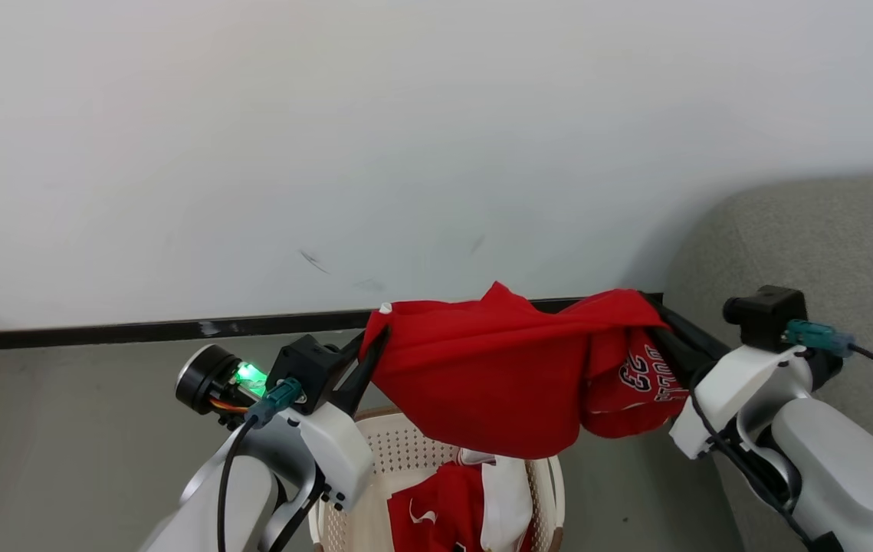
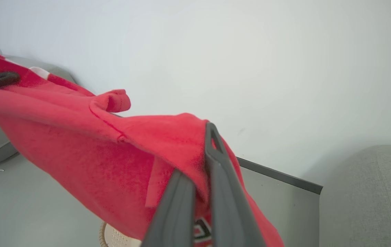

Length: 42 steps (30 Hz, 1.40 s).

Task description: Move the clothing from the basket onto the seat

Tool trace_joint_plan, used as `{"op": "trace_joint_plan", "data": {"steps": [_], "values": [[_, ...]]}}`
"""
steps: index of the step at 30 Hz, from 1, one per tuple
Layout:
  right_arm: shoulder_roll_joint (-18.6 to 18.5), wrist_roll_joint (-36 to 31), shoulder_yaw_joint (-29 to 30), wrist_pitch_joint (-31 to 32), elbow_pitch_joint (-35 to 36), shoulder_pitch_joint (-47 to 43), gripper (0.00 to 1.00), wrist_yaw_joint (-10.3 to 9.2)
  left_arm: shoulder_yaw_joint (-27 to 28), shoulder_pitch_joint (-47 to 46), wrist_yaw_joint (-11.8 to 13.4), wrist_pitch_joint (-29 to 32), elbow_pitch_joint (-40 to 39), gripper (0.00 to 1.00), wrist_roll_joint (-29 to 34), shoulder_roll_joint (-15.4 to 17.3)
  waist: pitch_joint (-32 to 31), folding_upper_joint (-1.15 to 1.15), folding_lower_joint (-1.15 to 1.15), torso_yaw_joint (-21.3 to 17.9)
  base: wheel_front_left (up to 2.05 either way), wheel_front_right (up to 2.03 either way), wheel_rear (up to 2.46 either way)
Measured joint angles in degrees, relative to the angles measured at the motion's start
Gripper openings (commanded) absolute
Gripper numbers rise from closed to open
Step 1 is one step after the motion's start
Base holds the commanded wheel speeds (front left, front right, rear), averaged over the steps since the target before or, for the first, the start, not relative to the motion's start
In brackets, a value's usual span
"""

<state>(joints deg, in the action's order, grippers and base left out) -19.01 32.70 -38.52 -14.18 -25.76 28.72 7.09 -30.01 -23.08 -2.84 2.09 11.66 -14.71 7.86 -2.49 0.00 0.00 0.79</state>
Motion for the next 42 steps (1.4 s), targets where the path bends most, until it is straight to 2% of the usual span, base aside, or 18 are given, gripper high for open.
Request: {"op": "trace_joint_plan", "data": {"steps": [1, 2, 3, 16, 24, 32, 42], "values": [[-0.2, -0.18, 1.63, -0.01, 0.92, -0.4, 0.0, 0.0, 0.2, 0.4, 0.01, -0.26, 0.26, 0.42, -0.3, -0.2, -0.04, 0.0, 0.0, -0.37, 0.0, 0.0, 0.0], [-0.45, -0.44, 3.02, -0.01, 1.69, -0.8, 0.0, 0.0, 0.32, 0.72, 0.01, -0.47, 0.52, 0.76, -0.57, -0.37, -0.08, 0.0, 0.0, -0.75, 0.0, 0.0, 0.0], [-0.69, -0.45, 4.38, -0.01, 2.47, -1.32, 0.0, 0.0, 0.52, 1.13, 0.19, -0.78, 0.65, 1.0, -0.96, -0.58, -0.13, 0.0, 0.0, -1.15, 0.0, 0.0, 0.0], [-4.49, -4.64, 17.09, -0.02, 8.47, -6.71, 0.0, 0.0, 2.34, 6.27, 0.66, -6.3, 1.38, 1.0, -4.86, -2.07, -0.41, 0.0, 0.0, -5.72, 0.0, 0.0, 0.0], [-5.95, -7.15, 25.1, -0.02, 10.5, -13.09, 0.0, 0.0, 0.22, 8.86, -0.42, -8.31, 1.33, 1.0, -5.42, -2.41, -0.43, 0.0, 0.0, -8.29, 0.0, 0.0, 0.0], [-6.03, -9.31, 31.6, -0.02, 13.43, -19.37, 0.0, 0.0, -2.64, 9.72, -1.93, -9.7, 1.05, 1.0, -6.27, -3.02, -0.41, 0.0, 0.0, -11.28, 0.0, 0.0, 0.0], [-4.48, -11.82, 37.74, -0.01, 18.51, -26.26, 0.0, 0.0, -5.27, 9.73, -2.45, -10.83, 0.18, 1.0, -6.34, -3.65, -0.21, 0.0, 0.0, -15.49, 0.0, 0.0, 0.0]]}}
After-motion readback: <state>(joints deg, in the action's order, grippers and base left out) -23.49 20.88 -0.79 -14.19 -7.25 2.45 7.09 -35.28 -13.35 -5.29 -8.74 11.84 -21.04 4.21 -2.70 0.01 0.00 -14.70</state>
